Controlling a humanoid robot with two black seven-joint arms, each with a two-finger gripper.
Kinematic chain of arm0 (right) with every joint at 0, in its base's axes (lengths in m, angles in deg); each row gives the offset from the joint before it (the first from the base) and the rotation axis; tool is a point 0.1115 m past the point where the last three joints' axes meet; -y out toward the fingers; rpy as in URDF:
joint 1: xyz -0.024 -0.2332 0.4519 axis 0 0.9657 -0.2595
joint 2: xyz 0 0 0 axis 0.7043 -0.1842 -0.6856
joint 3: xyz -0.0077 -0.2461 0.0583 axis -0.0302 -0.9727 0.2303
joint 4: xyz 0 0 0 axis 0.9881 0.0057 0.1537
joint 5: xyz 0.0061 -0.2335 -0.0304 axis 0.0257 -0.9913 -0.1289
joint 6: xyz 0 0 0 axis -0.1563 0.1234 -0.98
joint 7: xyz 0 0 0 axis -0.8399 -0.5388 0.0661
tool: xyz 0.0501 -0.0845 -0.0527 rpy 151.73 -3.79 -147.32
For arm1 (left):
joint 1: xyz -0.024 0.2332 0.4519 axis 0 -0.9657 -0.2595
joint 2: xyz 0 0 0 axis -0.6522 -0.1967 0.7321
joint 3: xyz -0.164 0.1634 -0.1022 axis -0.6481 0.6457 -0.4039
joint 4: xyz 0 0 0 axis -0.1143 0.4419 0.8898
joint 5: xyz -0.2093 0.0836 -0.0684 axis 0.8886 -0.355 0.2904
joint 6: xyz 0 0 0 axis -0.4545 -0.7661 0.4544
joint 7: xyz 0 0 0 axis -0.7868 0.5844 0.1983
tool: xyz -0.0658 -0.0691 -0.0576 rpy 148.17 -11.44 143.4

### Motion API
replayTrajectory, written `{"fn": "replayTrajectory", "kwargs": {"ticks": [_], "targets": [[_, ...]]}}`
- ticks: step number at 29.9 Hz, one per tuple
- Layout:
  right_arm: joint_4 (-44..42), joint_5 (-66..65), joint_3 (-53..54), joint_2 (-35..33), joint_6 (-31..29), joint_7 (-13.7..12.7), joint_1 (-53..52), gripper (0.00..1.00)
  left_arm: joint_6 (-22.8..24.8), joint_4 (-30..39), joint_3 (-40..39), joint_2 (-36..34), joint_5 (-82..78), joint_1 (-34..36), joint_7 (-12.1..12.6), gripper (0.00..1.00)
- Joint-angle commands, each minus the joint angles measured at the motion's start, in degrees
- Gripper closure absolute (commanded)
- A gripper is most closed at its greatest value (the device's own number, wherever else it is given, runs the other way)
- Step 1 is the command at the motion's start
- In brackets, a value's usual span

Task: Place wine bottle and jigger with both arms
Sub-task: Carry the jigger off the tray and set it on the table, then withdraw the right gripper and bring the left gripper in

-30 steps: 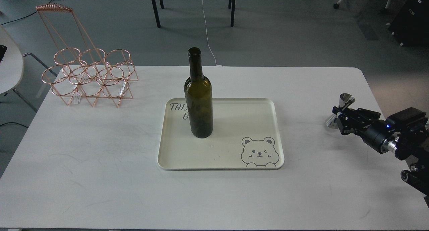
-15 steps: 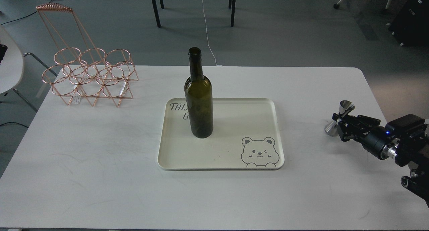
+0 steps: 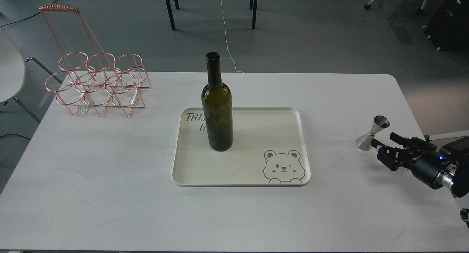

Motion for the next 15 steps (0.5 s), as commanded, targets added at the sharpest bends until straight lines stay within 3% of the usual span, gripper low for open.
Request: {"fn": "replayTrajectory", "kwargs": {"ticks": [1, 6, 13, 15], "targets": [[6.98, 3.52, 0.16, -6.56, 0.0, 0.0, 2.58, 0.13, -0.01, 0.04, 1.04, -0.74, -0.27, -0.01, 0.63, 0.02], [16.4, 21.7, -0.11, -15.36, 0.0, 0.0, 1.88, 0.06, -0.01, 1.27, 5.71, -1.44, -7.46, 0.51, 0.72, 0.02], [14.92, 32.27, 0.68, -17.65, 0.0, 0.0, -7.77, 0.06, -0.01, 9.61, 6.23, -8.73, -19.59, 0.43, 0.72, 0.02], [13.42, 34.99, 1.82, -17.74, -4.16, 0.0, -11.28, 0.06, -0.01, 14.43, 6.23, -11.72, -21.97, 0.25, 0.72, 0.02]]}}
